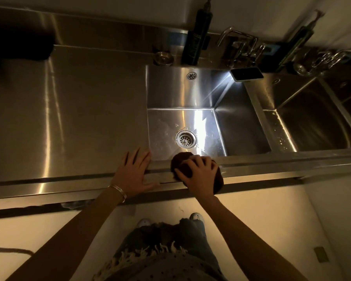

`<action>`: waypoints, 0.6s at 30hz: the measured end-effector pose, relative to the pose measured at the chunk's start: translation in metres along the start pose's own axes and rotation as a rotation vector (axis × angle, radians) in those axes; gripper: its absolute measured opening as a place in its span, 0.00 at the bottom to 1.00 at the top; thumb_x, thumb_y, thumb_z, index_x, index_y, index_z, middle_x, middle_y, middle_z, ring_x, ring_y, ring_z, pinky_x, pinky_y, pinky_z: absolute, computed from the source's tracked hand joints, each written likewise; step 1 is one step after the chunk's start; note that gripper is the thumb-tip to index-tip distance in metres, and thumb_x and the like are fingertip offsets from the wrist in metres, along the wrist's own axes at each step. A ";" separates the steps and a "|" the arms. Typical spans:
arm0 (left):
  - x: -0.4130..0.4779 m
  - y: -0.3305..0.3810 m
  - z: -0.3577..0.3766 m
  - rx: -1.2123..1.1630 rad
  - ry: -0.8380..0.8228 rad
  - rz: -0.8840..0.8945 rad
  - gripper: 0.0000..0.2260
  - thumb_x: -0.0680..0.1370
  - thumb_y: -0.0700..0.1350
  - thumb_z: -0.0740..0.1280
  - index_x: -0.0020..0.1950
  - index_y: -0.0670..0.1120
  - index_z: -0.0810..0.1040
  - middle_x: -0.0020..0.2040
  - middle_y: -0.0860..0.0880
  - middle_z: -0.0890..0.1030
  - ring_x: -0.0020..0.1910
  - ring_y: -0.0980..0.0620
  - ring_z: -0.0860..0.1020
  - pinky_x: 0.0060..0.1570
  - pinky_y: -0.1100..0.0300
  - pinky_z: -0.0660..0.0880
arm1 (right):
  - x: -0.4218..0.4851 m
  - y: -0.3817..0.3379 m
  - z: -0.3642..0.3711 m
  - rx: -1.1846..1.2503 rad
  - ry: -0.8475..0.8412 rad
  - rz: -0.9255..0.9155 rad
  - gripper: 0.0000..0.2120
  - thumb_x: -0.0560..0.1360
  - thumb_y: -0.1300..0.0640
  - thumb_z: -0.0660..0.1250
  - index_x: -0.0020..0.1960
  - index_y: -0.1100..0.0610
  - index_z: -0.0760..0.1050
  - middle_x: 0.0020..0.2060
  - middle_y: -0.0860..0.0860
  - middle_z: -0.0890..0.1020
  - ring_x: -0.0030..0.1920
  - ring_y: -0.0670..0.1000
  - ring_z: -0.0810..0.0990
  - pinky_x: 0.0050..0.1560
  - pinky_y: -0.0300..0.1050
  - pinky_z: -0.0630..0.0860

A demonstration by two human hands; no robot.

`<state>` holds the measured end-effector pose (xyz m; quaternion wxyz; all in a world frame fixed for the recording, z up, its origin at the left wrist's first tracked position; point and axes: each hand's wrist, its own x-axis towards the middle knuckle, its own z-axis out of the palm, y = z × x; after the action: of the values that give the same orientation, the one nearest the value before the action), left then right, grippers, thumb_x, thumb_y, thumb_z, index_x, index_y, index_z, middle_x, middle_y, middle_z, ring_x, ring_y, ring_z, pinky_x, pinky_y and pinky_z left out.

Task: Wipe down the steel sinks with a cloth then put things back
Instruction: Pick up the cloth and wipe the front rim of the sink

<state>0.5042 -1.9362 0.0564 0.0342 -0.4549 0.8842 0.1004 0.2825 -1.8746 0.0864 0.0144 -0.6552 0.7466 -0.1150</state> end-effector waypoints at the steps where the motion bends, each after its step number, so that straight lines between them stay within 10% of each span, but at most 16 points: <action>1: -0.001 0.000 -0.001 0.001 0.005 0.007 0.46 0.69 0.76 0.44 0.75 0.44 0.60 0.74 0.44 0.63 0.73 0.40 0.58 0.71 0.39 0.51 | 0.000 -0.003 0.001 0.010 0.004 -0.033 0.13 0.67 0.44 0.74 0.47 0.50 0.80 0.50 0.50 0.82 0.53 0.60 0.77 0.54 0.61 0.71; 8: 0.001 0.028 -0.003 -0.055 0.085 0.137 0.41 0.71 0.72 0.52 0.72 0.42 0.65 0.70 0.42 0.69 0.70 0.41 0.66 0.69 0.42 0.53 | 0.003 0.102 -0.016 -0.026 -0.035 0.169 0.14 0.69 0.46 0.71 0.53 0.50 0.79 0.56 0.51 0.78 0.61 0.60 0.70 0.62 0.62 0.62; 14: 0.040 0.091 -0.005 -0.149 0.058 0.118 0.43 0.72 0.72 0.48 0.77 0.45 0.51 0.76 0.44 0.59 0.75 0.44 0.57 0.73 0.47 0.51 | 0.013 0.172 -0.037 -0.070 0.023 0.547 0.17 0.72 0.45 0.68 0.58 0.50 0.76 0.60 0.52 0.74 0.63 0.59 0.66 0.63 0.60 0.60; 18: 0.072 0.136 0.004 -0.094 0.024 0.118 0.43 0.72 0.73 0.50 0.77 0.47 0.46 0.77 0.47 0.55 0.75 0.48 0.53 0.73 0.49 0.49 | 0.006 0.159 -0.030 -0.040 0.011 0.474 0.16 0.70 0.46 0.69 0.57 0.50 0.77 0.59 0.52 0.75 0.63 0.60 0.67 0.63 0.61 0.60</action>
<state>0.3518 -1.9153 0.0616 -0.0037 -0.4044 0.9041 0.1380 0.1212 -1.8577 0.0863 0.0240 -0.4611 0.8817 -0.0970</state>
